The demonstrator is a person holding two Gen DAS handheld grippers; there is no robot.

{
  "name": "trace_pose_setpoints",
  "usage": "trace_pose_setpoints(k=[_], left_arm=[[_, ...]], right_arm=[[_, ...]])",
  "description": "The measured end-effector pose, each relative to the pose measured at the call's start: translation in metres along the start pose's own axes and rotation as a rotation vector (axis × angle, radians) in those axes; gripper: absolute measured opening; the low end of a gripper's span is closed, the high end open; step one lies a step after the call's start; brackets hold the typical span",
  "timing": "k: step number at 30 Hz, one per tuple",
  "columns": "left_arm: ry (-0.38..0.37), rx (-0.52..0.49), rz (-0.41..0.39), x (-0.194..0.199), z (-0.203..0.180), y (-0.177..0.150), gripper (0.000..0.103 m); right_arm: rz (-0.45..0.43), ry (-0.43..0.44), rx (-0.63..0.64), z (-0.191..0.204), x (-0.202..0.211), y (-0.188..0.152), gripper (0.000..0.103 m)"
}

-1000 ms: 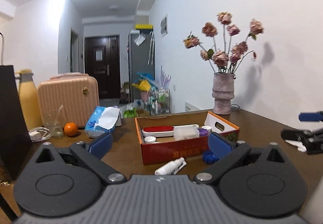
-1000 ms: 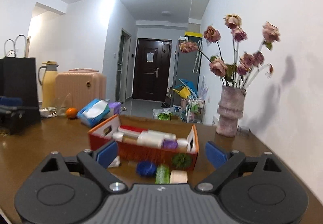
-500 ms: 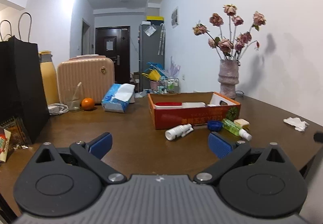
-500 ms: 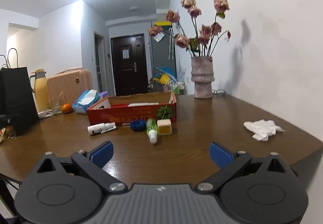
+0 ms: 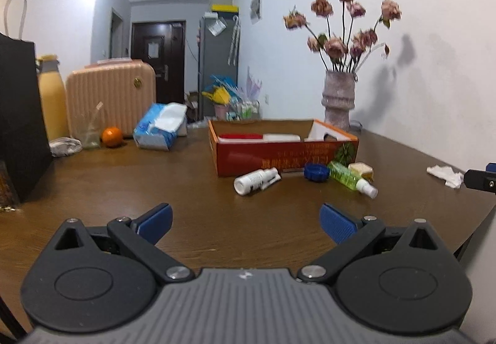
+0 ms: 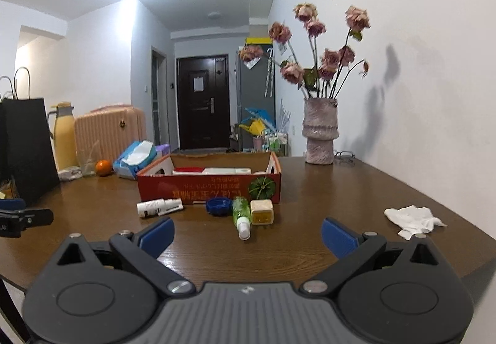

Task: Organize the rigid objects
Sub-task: 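Grasp the white spray bottle with the left tool while the right tool grasps the cream plug adapter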

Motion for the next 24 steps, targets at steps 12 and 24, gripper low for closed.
trace_pose_setpoints(k=[12, 24], left_arm=[[-0.066, -0.099, 0.158, -0.138, -0.001, 0.057, 0.088], [-0.178, -0.127, 0.309, -0.235, 0.011, 0.083, 0.050]], right_arm=[[0.153, -0.002, -0.027, -0.020, -0.080, 0.015, 0.077], [0.234, 0.030, -0.137, -0.047, -0.203, 0.061, 0.061]])
Point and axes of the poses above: each gripper's, at about its wrist camera, not at the fingertips, and x roughly against the way its jaws point, z to its left, y to its top, the point moved 8 cm from there along -x, roughly the way its jaws point, and after that the axes turned 15 degrees about z, right-handed, at the moved point
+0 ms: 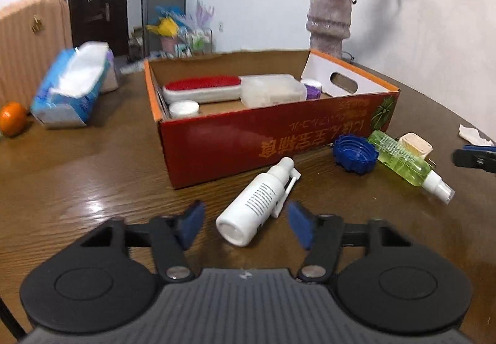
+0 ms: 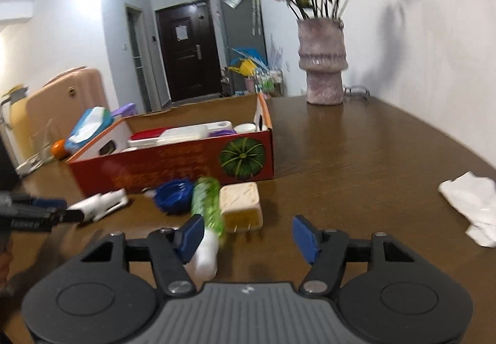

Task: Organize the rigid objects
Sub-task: 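Grasp the white spray bottle with the left tool while the right tool grasps the cream plug adapter, then carry the spray bottle and plug adapter into the box and open both tools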

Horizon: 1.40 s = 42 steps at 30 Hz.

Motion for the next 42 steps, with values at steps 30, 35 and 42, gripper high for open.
trace_pose_setpoints(k=[30, 35, 42], left_arm=[[-0.150, 0.162, -0.130, 0.058, -0.029, -0.019, 0.027], [-0.117, 0.167, -0.149, 0.099, -0.038, -0.045, 0.027], [-0.097, 0.205, -0.180, 0.137, -0.039, -0.070, 0.027]], right_arm=[[-0.013, -0.010, 0.062, 0.015, 0.002, 0.010, 0.039], [-0.048, 0.019, 0.082, 0.025, 0.045, -0.011, 0.039], [-0.083, 0.022, 0.069, 0.026, 0.084, -0.035, 0.039]])
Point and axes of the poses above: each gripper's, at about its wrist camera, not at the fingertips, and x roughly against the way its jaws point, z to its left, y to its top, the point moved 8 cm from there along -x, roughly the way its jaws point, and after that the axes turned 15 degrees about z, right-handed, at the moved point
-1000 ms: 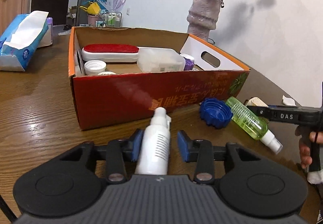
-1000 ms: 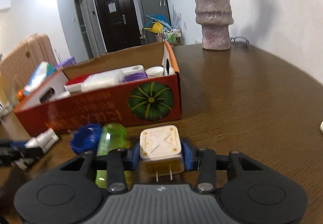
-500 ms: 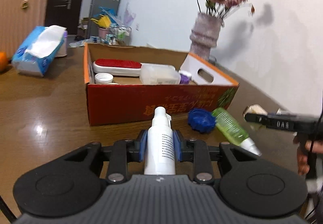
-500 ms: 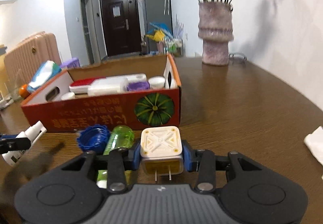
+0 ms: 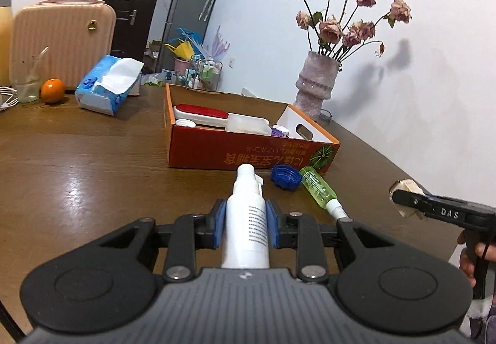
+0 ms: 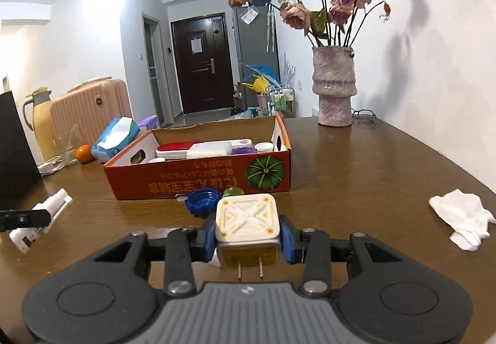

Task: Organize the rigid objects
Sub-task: 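Carry the spray bottle and plug adapter into the box and open both tools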

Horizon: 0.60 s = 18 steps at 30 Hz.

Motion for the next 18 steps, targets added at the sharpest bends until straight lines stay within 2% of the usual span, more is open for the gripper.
trace_pose_setpoints(k=[5, 9, 11, 16, 18], left_arm=[[-0.016, 0.009, -0.018, 0.007, -0.005, 0.001, 0.027], [-0.029, -0.010, -0.041, 0.004, -0.008, 0.018, 0.027], [-0.033, -0.023, -0.050, -0.002, -0.006, 0.038, 0.027], [-0.023, 0.023, -0.048, -0.035, 0.011, 0.107, 0.027], [-0.034, 0.052, -0.013, -0.058, 0.016, 0.134, 0.027]], right_arm=[[-0.003, -0.004, 0.009, 0.004, 0.012, -0.008, 0.039], [-0.022, 0.010, 0.016, 0.005, 0.013, 0.003, 0.039], [-0.038, 0.034, 0.024, 0.006, 0.011, 0.015, 0.039], [-0.061, 0.082, 0.077, 0.012, -0.011, 0.071, 0.039], [-0.040, 0.105, 0.087, 0.013, -0.032, 0.098, 0.039]])
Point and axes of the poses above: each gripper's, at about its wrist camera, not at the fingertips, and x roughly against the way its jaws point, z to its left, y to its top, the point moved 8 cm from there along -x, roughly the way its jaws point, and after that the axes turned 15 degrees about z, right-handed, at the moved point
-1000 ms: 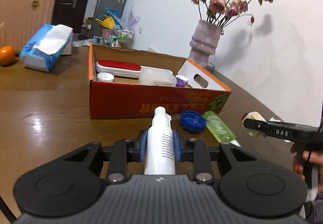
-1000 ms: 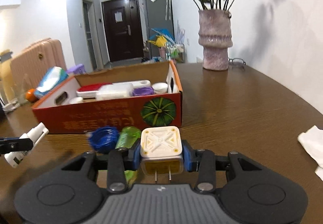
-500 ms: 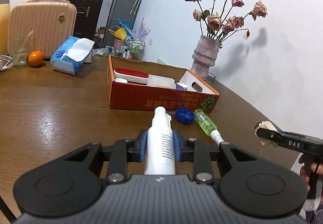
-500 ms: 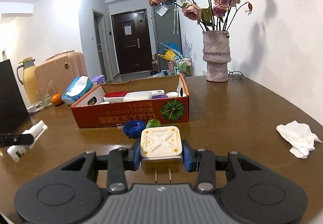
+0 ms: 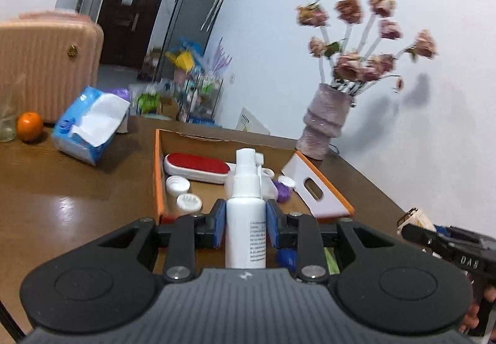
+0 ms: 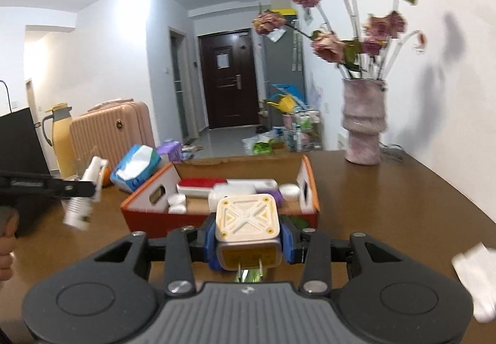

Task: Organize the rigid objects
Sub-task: 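Carry the spray bottle and plug adapter into the box and open both tools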

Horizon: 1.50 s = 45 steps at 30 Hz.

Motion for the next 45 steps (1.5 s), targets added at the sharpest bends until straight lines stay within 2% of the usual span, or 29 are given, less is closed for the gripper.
trace_pose_setpoints(k=[2, 6, 8, 13, 17, 20, 22, 24, 25, 27, 29, 31, 33, 34, 36, 38, 40, 42, 45], left_arm=[[-0.011, 0.017, 0.048, -0.030, 0.003, 0.021, 0.027], [0.020, 0.045, 0.130, -0.091, 0.008, 0.052, 0.027], [0.044, 0.051, 0.171, -0.118, 0.015, 0.060, 0.027], [0.096, 0.028, 0.247, -0.162, 0.033, 0.062, 0.027], [0.113, -0.001, 0.312, -0.185, 0.041, 0.051, 0.028], [0.132, -0.056, 0.294, -0.192, 0.040, 0.046, 0.031], [0.151, -0.066, 0.267, -0.195, 0.041, 0.047, 0.037], [0.133, -0.061, 0.236, -0.195, 0.041, 0.047, 0.041], [0.124, -0.063, 0.220, -0.192, 0.042, 0.047, 0.044], [0.109, -0.102, 0.180, -0.187, 0.037, 0.047, 0.057], [0.121, -0.143, 0.134, -0.182, 0.032, 0.048, 0.061], [0.132, -0.167, 0.121, -0.182, 0.029, 0.049, 0.063], [0.102, -0.160, 0.128, -0.183, 0.030, 0.050, 0.064], [0.088, -0.152, 0.122, -0.183, 0.030, 0.050, 0.064], [0.082, -0.164, 0.123, -0.183, 0.030, 0.050, 0.064], [0.087, -0.155, 0.116, -0.182, 0.029, 0.050, 0.064], [0.108, -0.183, 0.103, -0.182, 0.027, 0.049, 0.065], [0.134, -0.203, 0.081, -0.180, 0.024, 0.048, 0.068], [0.171, -0.234, 0.039, -0.179, 0.021, 0.047, 0.071]], right_arm=[[0.034, -0.002, 0.007, -0.005, -0.028, 0.021, 0.039], [0.105, -0.097, 0.096, -0.005, -0.086, 0.053, 0.039], [0.156, -0.072, 0.064, -0.011, -0.114, 0.063, 0.039], [0.238, -0.142, 0.103, -0.020, -0.162, 0.069, 0.039], [0.279, -0.168, 0.113, -0.025, -0.187, 0.063, 0.039], [0.275, -0.186, 0.117, -0.029, -0.202, 0.060, 0.039], [0.252, -0.196, 0.121, -0.029, -0.206, 0.058, 0.037], [0.236, -0.215, 0.138, -0.029, -0.209, 0.058, 0.037], [0.225, -0.218, 0.145, -0.028, -0.209, 0.058, 0.039], [0.184, -0.208, 0.160, -0.028, -0.207, 0.062, 0.047], [0.129, -0.198, 0.145, -0.029, -0.203, 0.069, 0.058], [0.054, -0.164, 0.100, -0.032, -0.197, 0.075, 0.067], [-0.008, -0.130, 0.043, -0.036, -0.193, 0.075, 0.068], [-0.007, -0.123, 0.037, -0.035, -0.192, 0.073, 0.069], [-0.060, -0.074, 0.045, -0.031, -0.185, 0.067, 0.072], [-0.099, -0.061, 0.037, -0.028, -0.182, 0.061, 0.086], [-0.128, -0.061, 0.099, -0.019, -0.181, 0.058, 0.085], [-0.166, -0.095, 0.147, -0.014, -0.179, 0.054, 0.085], [-0.182, -0.120, 0.165, -0.009, -0.181, 0.048, 0.085]])
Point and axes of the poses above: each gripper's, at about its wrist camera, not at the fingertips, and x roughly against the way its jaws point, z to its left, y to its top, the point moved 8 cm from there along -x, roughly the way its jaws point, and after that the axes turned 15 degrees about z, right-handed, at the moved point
